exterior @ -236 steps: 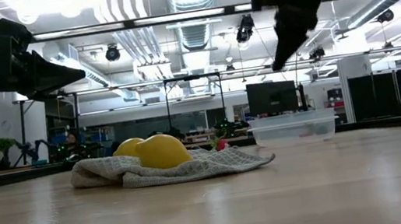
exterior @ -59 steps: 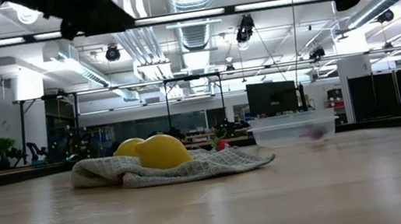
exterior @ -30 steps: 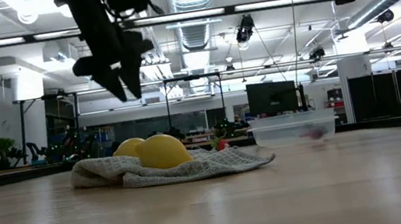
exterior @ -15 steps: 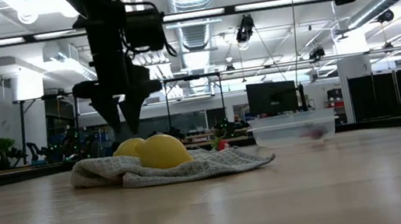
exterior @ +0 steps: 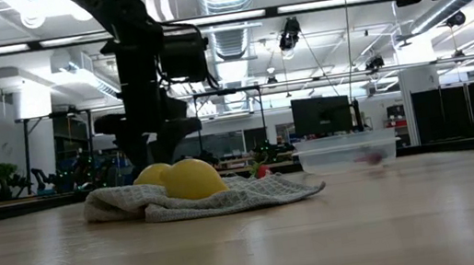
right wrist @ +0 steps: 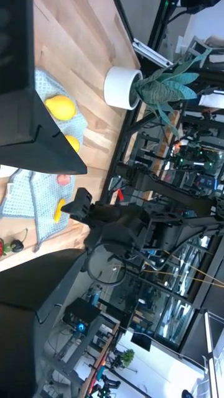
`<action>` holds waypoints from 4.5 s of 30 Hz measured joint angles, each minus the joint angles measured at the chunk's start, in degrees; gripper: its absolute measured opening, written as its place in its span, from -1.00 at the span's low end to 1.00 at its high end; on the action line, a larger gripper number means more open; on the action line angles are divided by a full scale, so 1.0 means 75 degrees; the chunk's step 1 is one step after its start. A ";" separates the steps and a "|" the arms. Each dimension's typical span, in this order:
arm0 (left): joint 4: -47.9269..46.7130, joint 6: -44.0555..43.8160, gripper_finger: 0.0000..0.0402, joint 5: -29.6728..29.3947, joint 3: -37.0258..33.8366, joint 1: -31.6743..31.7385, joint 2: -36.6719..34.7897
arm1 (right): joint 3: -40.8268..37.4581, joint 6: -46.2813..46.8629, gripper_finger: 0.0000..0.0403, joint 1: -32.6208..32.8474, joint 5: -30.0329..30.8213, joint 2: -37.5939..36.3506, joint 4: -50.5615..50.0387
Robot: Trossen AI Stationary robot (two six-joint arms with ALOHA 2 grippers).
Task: Pick and placing Produce into tupperware
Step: Put the yellow yellow zucchini into the transparent bin
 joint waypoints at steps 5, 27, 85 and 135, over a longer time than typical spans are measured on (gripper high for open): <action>0.0009 0.0006 -0.01 0.0020 -0.0008 0.0000 0.0093 | 0.0000 0.0000 -0.01 -0.0001 0.0006 0.0000 0.0000; 0.0154 0.0211 -0.03 0.0140 -0.0017 0.0009 0.0459 | 0.0000 -0.0010 -0.01 -0.0003 0.0187 0.0000 -0.0114; 0.0368 0.1096 -0.77 0.0437 -0.0049 0.0035 0.0436 | 0.0000 -0.0025 -0.01 -0.0001 0.0187 0.0000 -0.0119; 0.4392 0.5070 -1.00 0.1846 0.1368 0.0035 -0.0310 | 0.0000 -0.0027 -0.01 -0.0002 0.0191 0.0000 -0.0114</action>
